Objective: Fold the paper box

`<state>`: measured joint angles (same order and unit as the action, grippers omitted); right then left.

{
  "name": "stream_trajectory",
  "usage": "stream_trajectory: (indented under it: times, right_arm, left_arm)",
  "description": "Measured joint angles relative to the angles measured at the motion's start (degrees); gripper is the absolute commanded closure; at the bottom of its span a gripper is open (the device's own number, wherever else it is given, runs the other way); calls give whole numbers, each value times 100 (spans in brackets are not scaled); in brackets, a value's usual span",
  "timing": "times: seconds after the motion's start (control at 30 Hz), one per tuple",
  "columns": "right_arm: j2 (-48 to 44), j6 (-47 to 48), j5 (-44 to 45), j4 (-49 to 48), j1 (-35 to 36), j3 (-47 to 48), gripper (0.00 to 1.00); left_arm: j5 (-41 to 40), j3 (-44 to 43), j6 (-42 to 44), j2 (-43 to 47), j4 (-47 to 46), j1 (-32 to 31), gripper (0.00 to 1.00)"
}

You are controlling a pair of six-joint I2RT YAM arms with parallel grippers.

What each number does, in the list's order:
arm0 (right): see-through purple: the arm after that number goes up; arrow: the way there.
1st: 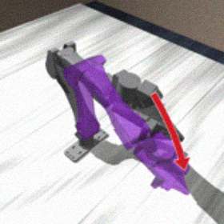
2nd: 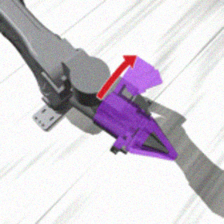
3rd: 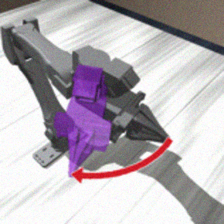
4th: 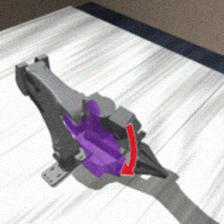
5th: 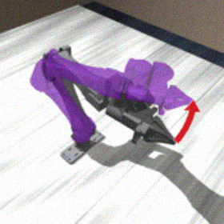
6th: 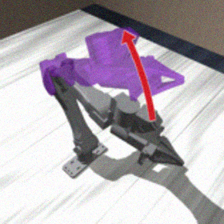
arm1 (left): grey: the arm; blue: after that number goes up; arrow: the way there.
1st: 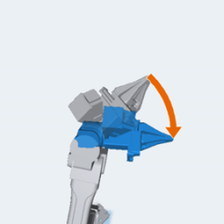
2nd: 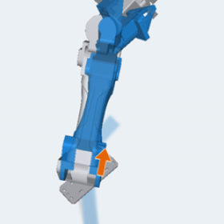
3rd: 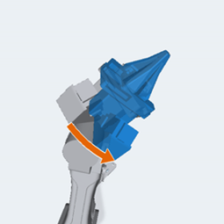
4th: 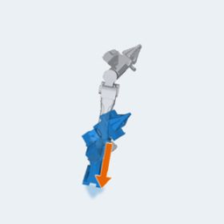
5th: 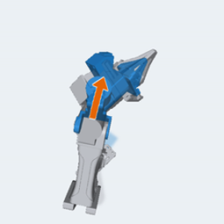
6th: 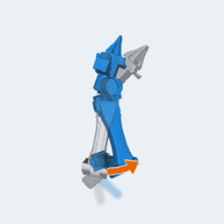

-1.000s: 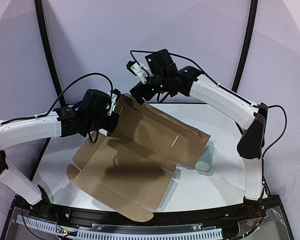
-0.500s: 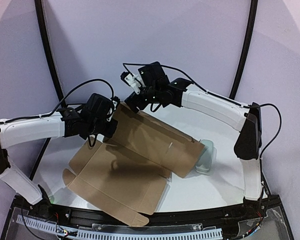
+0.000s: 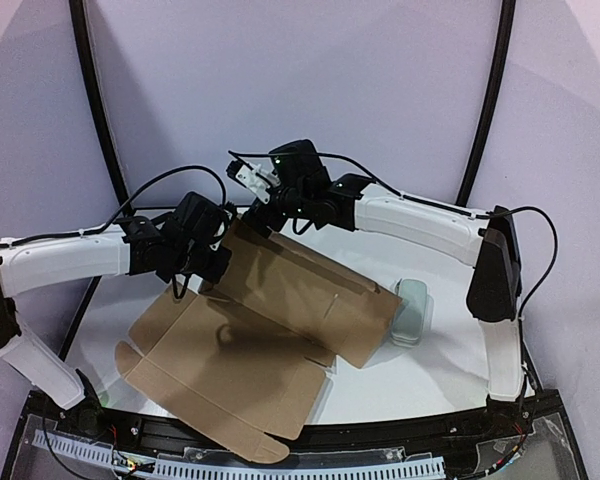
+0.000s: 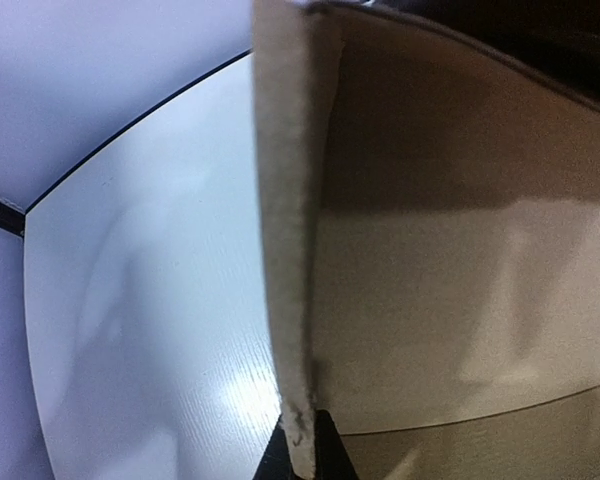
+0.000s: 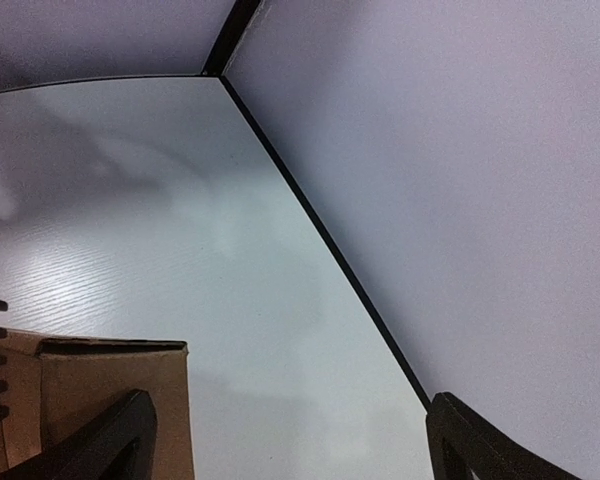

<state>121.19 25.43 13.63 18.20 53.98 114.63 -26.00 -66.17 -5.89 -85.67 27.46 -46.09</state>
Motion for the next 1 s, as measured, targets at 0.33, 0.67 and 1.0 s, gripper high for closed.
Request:
stream_trajectory:
  times: [0.33,0.67,1.0]
  right_arm:
    - [-227,-662,866,118,166,39,2]
    - [-2343,-1346,896,326,-798,-1003,2]
    - [-4472,-1775,-258,334,-1703,-3543,2]
  left_arm:
    - [-232,544,-46,433,-734,-24,99]
    - [-713,874,-492,953,-1335,-48,99]
    - [-966,1233,-826,1126,-1469,-48,99]
